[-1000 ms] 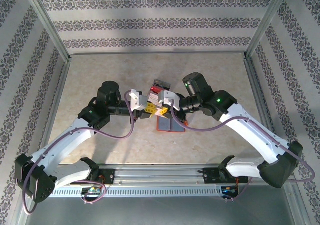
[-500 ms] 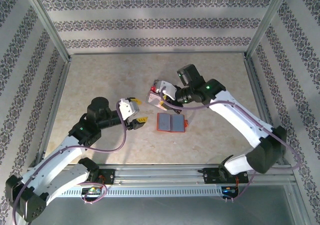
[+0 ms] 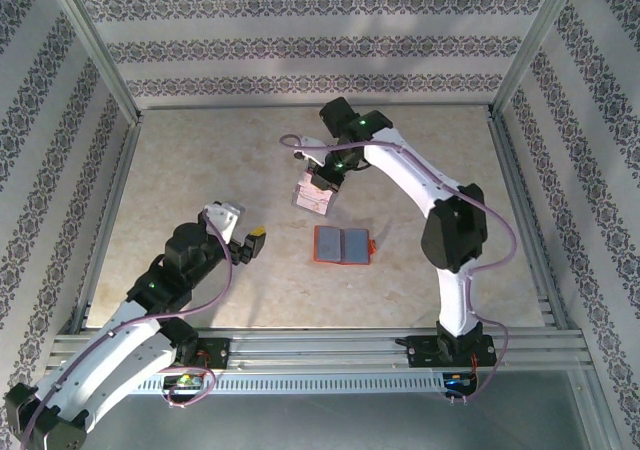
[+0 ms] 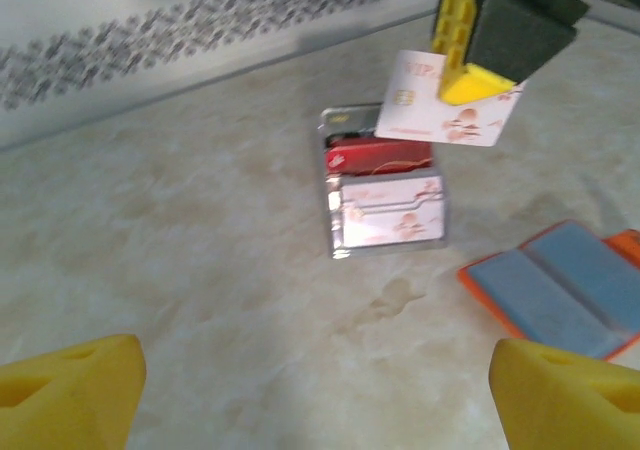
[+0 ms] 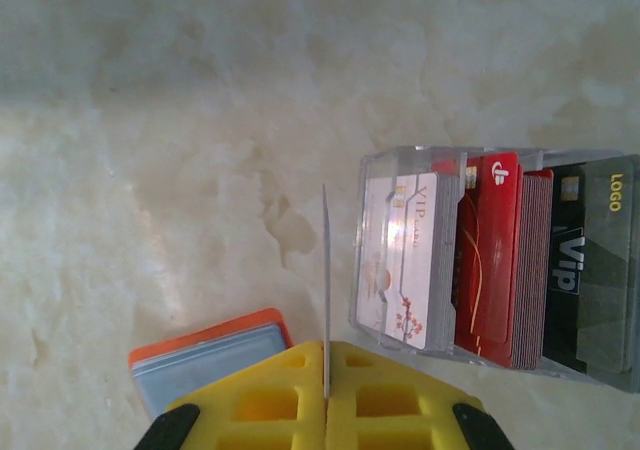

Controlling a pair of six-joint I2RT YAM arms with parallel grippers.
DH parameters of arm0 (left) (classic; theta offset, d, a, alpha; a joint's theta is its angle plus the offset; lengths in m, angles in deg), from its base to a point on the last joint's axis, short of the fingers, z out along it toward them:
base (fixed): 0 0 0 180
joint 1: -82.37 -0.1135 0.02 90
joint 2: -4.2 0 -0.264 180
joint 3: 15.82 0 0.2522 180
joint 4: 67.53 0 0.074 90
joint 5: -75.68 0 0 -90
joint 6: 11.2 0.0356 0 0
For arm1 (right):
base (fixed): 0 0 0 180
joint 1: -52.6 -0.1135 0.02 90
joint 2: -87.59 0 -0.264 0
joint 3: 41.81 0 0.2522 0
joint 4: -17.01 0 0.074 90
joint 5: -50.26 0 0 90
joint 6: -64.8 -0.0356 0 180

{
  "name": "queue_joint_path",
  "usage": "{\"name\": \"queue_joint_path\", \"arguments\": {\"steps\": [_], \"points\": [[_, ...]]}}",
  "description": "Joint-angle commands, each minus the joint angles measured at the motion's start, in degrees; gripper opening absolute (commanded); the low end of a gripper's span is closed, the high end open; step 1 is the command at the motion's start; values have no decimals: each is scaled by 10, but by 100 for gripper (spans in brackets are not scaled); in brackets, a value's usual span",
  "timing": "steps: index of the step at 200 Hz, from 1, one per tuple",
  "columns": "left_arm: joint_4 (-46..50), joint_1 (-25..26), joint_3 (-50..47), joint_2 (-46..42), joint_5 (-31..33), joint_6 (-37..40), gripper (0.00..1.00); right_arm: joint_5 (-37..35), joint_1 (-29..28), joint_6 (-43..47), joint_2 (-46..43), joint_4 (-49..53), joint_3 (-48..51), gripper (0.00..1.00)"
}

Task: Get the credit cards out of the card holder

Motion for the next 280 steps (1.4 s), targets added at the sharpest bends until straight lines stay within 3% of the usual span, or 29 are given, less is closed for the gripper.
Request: {"name": "queue_joint_path", "arguments": {"steps": [1,88,280], "points": [[25,3,-15,-9,73,-73,90,-19,3,-15,36,60,-47,0],[27,2,-24,-6,79,-87,91,-37,6,25,139,78,-145,0],[44,2,-12,-3,74,-86,92,-65,6,50,204,72,-181,0]]}}
